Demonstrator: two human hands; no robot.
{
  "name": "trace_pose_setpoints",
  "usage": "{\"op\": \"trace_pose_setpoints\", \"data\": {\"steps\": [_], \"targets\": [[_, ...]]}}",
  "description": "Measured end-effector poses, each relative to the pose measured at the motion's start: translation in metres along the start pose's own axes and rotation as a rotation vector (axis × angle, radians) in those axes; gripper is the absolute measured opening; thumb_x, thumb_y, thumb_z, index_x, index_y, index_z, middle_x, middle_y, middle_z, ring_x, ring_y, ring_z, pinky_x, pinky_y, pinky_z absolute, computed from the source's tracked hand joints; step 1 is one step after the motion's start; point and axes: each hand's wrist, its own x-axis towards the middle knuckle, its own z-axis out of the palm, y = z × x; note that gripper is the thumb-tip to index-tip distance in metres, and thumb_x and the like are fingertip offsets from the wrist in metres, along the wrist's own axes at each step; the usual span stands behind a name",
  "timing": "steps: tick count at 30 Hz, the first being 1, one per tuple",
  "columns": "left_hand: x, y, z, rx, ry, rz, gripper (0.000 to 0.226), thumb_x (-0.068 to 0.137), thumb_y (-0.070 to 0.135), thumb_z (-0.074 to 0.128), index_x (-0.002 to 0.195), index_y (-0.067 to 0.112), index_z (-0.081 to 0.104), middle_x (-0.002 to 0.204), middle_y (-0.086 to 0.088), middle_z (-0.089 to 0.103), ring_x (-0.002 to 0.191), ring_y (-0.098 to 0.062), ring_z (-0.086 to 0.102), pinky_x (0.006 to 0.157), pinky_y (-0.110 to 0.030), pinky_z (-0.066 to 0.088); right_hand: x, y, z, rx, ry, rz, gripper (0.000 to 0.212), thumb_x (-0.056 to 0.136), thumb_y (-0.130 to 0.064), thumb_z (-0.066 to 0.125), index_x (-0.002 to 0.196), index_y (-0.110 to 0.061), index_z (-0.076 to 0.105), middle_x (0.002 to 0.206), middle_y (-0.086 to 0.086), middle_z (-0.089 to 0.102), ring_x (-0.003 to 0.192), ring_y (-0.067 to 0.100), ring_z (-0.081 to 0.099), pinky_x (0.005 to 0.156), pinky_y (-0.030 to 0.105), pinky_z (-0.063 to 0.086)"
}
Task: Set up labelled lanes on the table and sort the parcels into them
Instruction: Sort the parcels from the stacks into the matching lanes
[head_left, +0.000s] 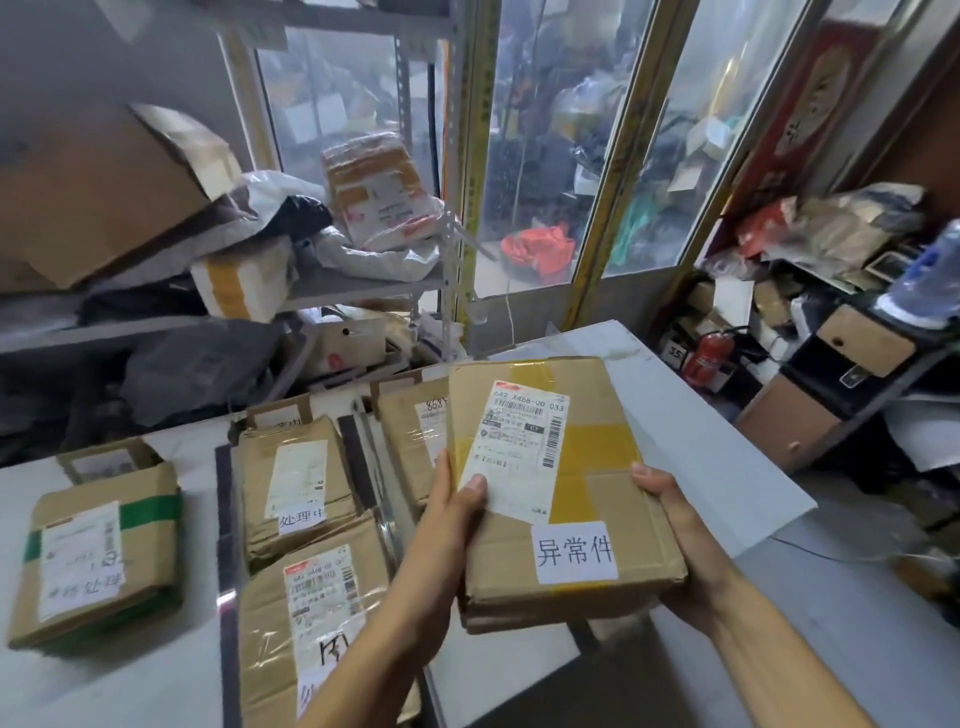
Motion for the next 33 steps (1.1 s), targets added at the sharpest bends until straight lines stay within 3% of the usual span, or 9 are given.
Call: {"op": "trace_pose_setpoints", "data": {"steps": [4,9,13,17,20,23,26,33], "targets": [[0.047,-0.004,0.032,-0.010,0.017,0.070,0.077,0.084,0.048,0.058,0.152,0.046,0.022,0.141,0.008,0.058,0.122,-0.019,0.062,0.105,-0.048,0.048,0.038,-0.031,-0.034,0.000,0.005,0.002,0.042,0.076,-0.052,0.071,0.103,-0.021,0.080,0.117,0.019,0.072,0.100,0.036,0.073,0.068,0.038,0.061],[0.132,-0.013,0.069,0.005,0.129,0.089,0.085,0.076,0.055,0.061,0.151,0.047,0.022,0.129,0.020,0.064,0.116,-0.011,0.065,0.096,-0.035,0.055,0.114,-0.072,-0.089,-0.013,-0.024,0.035,0.052,0.083,-0.052,0.064,0.118,-0.014,0.071,0.118,0.022,0.071,0.099,0.036,0.073,0.070,0.039,0.061],[0.199,-0.019,0.093,0.006,0.200,0.083,0.082,0.079,0.055,0.061,0.152,0.042,0.026,0.142,0.003,0.058,0.124,-0.026,0.060,0.105,-0.053,0.045,0.183,-0.105,-0.127,-0.055,-0.097,0.071,0.056,0.084,-0.051,0.064,0.125,-0.013,0.066,0.122,0.019,0.070,0.106,0.036,0.071,0.075,0.039,0.061],[0.244,-0.026,0.106,-0.061,0.259,0.077,0.063,0.094,0.040,0.056,0.151,0.037,0.029,0.137,-0.003,0.061,0.120,-0.030,0.062,0.103,-0.056,0.047,0.241,-0.119,-0.150,-0.065,-0.164,0.123,0.057,0.086,-0.050,0.063,0.130,-0.013,0.061,0.123,0.019,0.070,0.106,0.035,0.071,0.076,0.039,0.061],[0.264,-0.031,0.105,-0.040,0.329,0.086,0.055,0.095,0.038,0.055,0.147,0.032,0.037,0.134,-0.003,0.063,0.121,-0.029,0.062,0.103,-0.054,0.048,0.273,-0.116,-0.159,-0.071,-0.207,0.175,0.058,0.084,-0.052,0.062,0.129,-0.016,0.061,0.123,0.018,0.070,0.108,0.036,0.070,0.080,0.042,0.061],[0.277,-0.037,0.097,-0.033,0.350,0.025,0.053,0.090,0.045,0.054,0.141,0.033,0.045,0.127,-0.003,0.068,0.112,-0.026,0.068,0.087,-0.041,0.058,0.294,-0.109,-0.161,-0.077,-0.250,0.208,0.059,0.084,-0.055,0.060,0.129,-0.017,0.060,0.124,0.018,0.069,0.110,0.036,0.069,0.084,0.043,0.061],[0.280,-0.046,0.088,-0.034,0.365,-0.040,0.061,0.085,0.053,0.058,0.141,0.034,0.045,0.124,-0.004,0.070,0.109,-0.027,0.069,0.076,-0.035,0.060,0.304,-0.100,-0.163,-0.109,-0.279,0.233,0.064,0.083,-0.058,0.058,0.131,-0.016,0.059,0.124,0.018,0.069,0.111,0.036,0.068,0.086,0.043,0.060],[0.290,-0.057,0.082,-0.025,0.404,-0.014,0.075,0.079,0.056,0.069,0.144,0.049,0.034,0.133,-0.001,0.064,0.113,-0.028,0.067,0.089,-0.049,0.057,0.311,-0.095,-0.170,-0.135,-0.312,0.244,0.070,0.070,-0.071,0.066,0.124,-0.026,0.066,0.121,0.014,0.071,0.109,0.033,0.070,0.077,0.039,0.061]]}}
